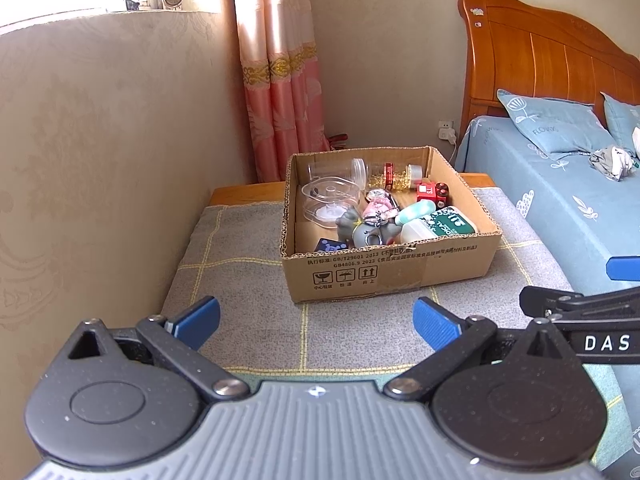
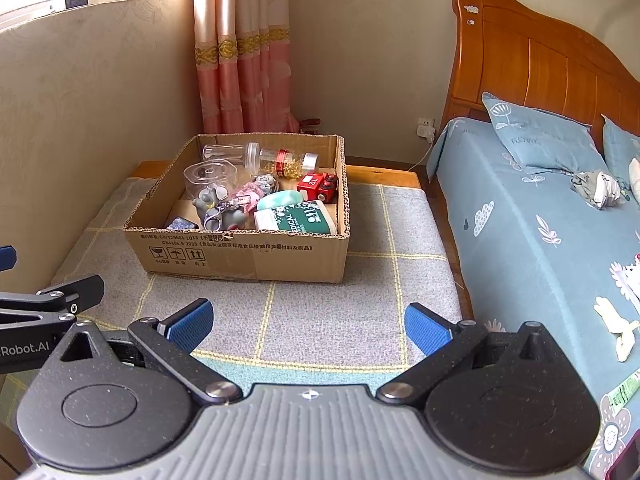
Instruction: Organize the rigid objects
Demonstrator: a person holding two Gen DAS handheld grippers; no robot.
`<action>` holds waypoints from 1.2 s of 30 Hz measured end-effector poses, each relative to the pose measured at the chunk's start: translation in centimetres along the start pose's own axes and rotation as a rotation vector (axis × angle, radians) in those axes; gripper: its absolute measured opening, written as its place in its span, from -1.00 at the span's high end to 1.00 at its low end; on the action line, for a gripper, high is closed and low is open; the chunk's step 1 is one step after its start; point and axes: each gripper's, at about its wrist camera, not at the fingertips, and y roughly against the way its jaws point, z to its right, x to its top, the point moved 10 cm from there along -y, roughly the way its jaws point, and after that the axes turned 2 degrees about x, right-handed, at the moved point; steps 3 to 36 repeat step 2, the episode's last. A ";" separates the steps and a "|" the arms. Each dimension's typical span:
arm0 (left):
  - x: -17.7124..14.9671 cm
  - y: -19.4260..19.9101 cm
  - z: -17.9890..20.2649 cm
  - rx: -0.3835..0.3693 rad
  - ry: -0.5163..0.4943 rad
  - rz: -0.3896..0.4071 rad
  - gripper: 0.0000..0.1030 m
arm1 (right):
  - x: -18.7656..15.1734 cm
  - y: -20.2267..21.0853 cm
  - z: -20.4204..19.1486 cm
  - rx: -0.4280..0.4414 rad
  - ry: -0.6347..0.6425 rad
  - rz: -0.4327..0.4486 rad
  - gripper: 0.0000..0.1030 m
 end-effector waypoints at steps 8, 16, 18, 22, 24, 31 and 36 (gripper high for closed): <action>0.0 0.0 0.0 0.000 0.002 0.000 -0.99 | 0.0 0.0 -0.1 0.001 0.001 0.000 -1.00; 0.0 0.0 0.0 0.000 0.002 0.000 -0.99 | 0.0 0.0 -0.1 0.001 0.001 0.000 -1.00; 0.0 0.0 0.0 0.000 0.002 0.000 -0.99 | 0.0 0.0 -0.1 0.001 0.001 0.000 -1.00; 0.0 0.0 0.0 0.000 0.002 0.000 -0.99 | 0.0 0.0 -0.1 0.001 0.001 0.000 -1.00; 0.0 0.0 0.0 0.000 0.002 0.000 -0.99 | 0.0 0.0 -0.1 0.001 0.001 0.000 -1.00; 0.0 0.0 0.0 0.000 0.002 0.000 -0.99 | 0.0 0.0 -0.1 0.001 0.001 0.000 -1.00; 0.0 0.0 0.0 0.000 0.002 0.000 -0.99 | 0.0 0.0 -0.1 0.001 0.001 0.000 -1.00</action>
